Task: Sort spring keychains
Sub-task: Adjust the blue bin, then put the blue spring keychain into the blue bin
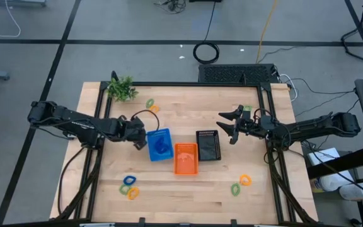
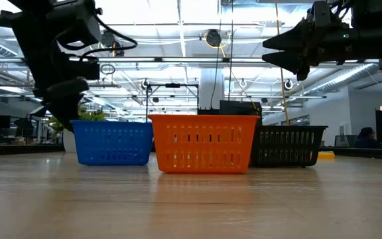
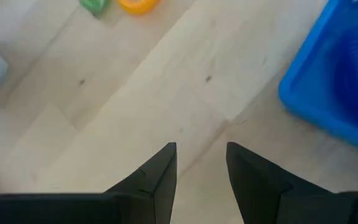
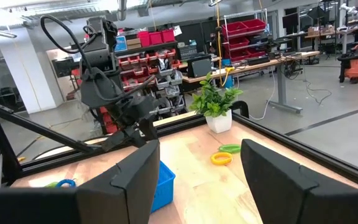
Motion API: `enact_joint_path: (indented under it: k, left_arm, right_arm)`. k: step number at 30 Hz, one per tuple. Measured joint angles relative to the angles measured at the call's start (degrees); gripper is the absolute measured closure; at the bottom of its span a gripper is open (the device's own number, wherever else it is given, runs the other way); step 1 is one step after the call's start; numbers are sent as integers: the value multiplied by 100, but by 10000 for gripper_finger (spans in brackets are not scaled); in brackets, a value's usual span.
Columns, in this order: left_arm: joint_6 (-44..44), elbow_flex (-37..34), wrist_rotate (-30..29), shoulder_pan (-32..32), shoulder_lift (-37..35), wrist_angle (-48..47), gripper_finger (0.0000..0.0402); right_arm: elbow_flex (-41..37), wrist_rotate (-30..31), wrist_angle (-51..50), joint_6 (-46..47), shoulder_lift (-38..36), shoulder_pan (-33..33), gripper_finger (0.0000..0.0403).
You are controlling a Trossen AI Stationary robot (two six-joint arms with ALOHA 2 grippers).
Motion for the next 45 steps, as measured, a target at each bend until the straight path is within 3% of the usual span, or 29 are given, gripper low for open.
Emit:
enact_joint_path:
  k: [7,21,28,35,41,45]
  left_arm:
    - [50,0,424,-2,310,854,254]
    - [481,0,394,15,761,1830,254]
    - [1073,0,482,16,731,1540,254]
    - [1084,0,1832,-124,458,512,254]
    - [937,0,3482,-866,402,404,254]
    - [509,0,3762,-1483,402,469,254]
  right_arm:
    - [0,-2,4,-1,0,-1,190]
    - [0,4,12,-1,0,-1,190]
    - [0,7,7,-1,-1,0,190]
    - [-2,13,7,-1,0,1,190]
    - [0,9,10,-2,-1,0,190]
    - [0,7,9,-3,-1,1,190]
